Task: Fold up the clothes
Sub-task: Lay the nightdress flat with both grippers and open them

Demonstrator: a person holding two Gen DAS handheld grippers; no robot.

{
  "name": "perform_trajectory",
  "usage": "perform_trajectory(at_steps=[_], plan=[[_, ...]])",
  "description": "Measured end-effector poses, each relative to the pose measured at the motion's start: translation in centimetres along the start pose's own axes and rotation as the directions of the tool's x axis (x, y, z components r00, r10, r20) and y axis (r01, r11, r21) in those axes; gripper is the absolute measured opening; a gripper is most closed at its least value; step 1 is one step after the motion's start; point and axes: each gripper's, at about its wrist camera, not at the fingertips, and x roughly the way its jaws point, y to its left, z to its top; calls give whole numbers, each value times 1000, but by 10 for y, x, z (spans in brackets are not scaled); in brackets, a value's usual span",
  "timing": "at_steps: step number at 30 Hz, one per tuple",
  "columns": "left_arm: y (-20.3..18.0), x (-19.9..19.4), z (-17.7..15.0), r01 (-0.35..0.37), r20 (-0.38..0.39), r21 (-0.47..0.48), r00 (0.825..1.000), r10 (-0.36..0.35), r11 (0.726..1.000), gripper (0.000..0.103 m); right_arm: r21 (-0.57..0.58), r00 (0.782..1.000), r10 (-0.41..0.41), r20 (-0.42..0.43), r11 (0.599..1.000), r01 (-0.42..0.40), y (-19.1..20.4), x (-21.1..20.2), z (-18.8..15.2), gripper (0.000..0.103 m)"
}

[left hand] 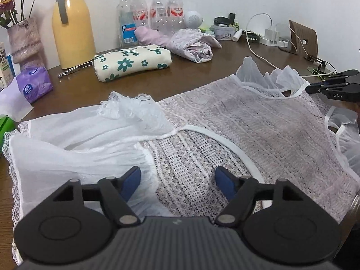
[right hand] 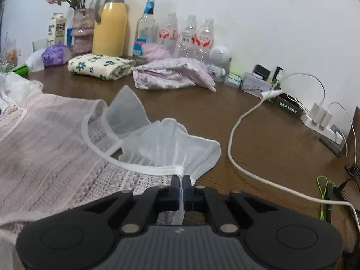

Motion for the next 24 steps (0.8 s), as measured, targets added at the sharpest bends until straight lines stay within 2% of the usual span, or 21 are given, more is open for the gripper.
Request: perform_trajectory(at_steps=[1, 2, 3, 5, 7, 9, 10, 11, 13, 15, 16, 19, 20, 21, 22, 24], plan=[[0, 0, 0, 1, -1, -3, 1000, -1, 1000, 77, 4, 1000, 0, 0, 1000, 0, -2, 0, 0, 6], [1, -1, 1, 1, -8, -9, 1000, -2, 1000, 77, 11, 1000, -2, 2, 1000, 2, -3, -1, 0, 15], [1, -3, 3, 2, -18, -16, 1000, -3, 1000, 77, 16, 1000, -1, 10, 1000, 1, -5, -4, 1, 19], [4, -9, 9, 12, -25, -46, 1000, -13, 999, 74, 8, 999, 20, 47, 1000, -21, -8, -16, 4, 19], [7, -22, 20, 62, 10, -103, 998, -62, 993, 74, -21, 993, 101, 61, 995, -100, -2, -22, 10, 19], [-1, -24, 31, 121, 35, -110, 992, -118, 986, 71, -59, 980, 193, 50, 980, -190, 15, -14, 14, 19], [-11, -18, 36, 148, 29, -69, 989, -146, 987, 61, -77, 970, 238, 44, 969, -234, 23, -11, 15, 19], [-25, -9, 38, 156, 11, -8, 988, -156, 988, 44, -95, 959, 283, 36, 956, -278, 32, -7, 17, 17], [-48, 9, 38, 154, -28, 93, 988, -152, 984, 27, -130, 929, 370, 18, 922, -364, 49, 0, 21, 16], [-58, 24, 35, 135, -54, 121, 990, -129, 983, 27, -163, 892, 452, -2, 880, -447, 66, 8, 25, 13], [-59, 26, 32, 112, -36, 124, 993, -108, 986, 28, -173, 891, 455, 2, 877, -447, 70, 10, 25, 12], [-56, 25, 31, 26, -24, 112, 999, -24, 993, 31, -171, 914, 406, 15, 901, -398, 68, 9, 28, 12], [-57, 20, 32, 17, -17, 103, 1000, -16, 995, 31, -163, 921, 390, 13, 909, -383, 66, 7, 29, 15], [-59, 13, 33, 16, -9, 92, 1000, -15, 996, 31, -166, 916, 401, 32, 906, -390, 66, 2, 30, 15], [-60, 6, 34, 15, -1, 81, 1000, -14, 997, 33, -176, 897, 440, 41, 887, -427, 70, -2, 31, 15], [-72, -4, 36, 59, 32, 95, 998, -62, 994, 43, -198, 846, 532, 37, 834, -515, 82, -9, 30, 12]])
